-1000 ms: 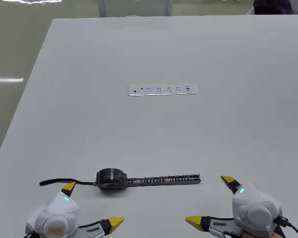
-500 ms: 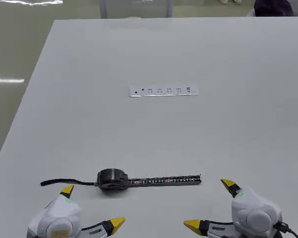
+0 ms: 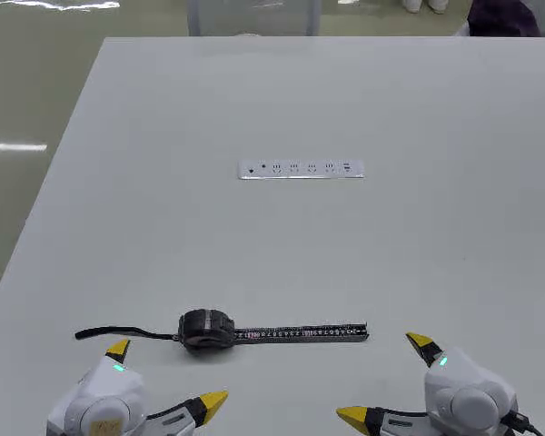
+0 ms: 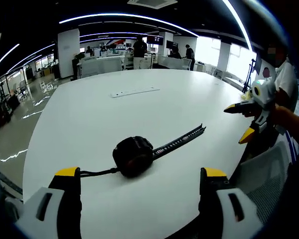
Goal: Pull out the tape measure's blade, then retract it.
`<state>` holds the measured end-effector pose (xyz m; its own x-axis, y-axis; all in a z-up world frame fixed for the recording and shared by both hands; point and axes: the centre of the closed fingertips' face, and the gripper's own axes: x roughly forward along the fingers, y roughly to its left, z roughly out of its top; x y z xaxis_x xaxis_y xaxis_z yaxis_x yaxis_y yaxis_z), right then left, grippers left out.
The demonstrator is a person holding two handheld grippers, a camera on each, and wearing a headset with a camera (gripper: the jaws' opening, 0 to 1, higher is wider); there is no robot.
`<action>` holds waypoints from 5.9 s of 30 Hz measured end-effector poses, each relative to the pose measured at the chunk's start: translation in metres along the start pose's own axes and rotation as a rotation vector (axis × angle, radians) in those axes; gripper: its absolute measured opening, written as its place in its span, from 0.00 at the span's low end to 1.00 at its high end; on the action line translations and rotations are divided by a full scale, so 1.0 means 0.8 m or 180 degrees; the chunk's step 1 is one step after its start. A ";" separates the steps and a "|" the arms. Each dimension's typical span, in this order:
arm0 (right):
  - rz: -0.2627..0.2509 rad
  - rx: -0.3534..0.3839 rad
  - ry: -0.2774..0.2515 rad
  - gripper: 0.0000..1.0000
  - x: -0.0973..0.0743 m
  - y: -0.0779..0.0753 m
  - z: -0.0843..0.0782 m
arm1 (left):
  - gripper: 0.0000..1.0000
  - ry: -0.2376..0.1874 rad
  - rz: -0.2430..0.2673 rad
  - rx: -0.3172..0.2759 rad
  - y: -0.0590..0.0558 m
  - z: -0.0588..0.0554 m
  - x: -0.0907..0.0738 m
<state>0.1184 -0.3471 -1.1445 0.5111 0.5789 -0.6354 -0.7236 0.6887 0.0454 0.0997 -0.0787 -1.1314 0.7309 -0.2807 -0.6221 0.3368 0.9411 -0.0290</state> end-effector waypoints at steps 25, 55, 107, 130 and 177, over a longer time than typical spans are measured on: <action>-0.0005 0.0042 0.0033 0.98 0.002 -0.006 -0.008 | 0.99 -0.0057 0.0178 -0.0192 -0.007 -0.002 0.010; 0.0186 -0.0065 -0.0034 0.87 0.004 -0.019 -0.012 | 0.99 -0.0248 0.0486 -0.0621 -0.014 -0.003 0.045; 0.1170 -0.1498 0.0085 0.37 0.085 -0.085 -0.028 | 0.87 -0.0298 0.0846 -0.1065 0.018 -0.006 0.126; 0.1650 -0.1487 0.0098 0.22 0.122 -0.087 -0.051 | 0.82 -0.0275 0.0914 -0.1028 0.022 -0.007 0.137; 0.1619 -0.1445 0.0088 0.12 0.116 -0.082 -0.047 | 0.67 -0.0311 0.1250 -0.1468 0.030 -0.021 0.146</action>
<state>0.1958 -0.3551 -1.2356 0.0483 0.7666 -0.6403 -0.9967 0.0790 0.0193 0.1831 -0.0853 -1.2179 0.8066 0.1081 -0.5811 -0.2444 0.9562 -0.1613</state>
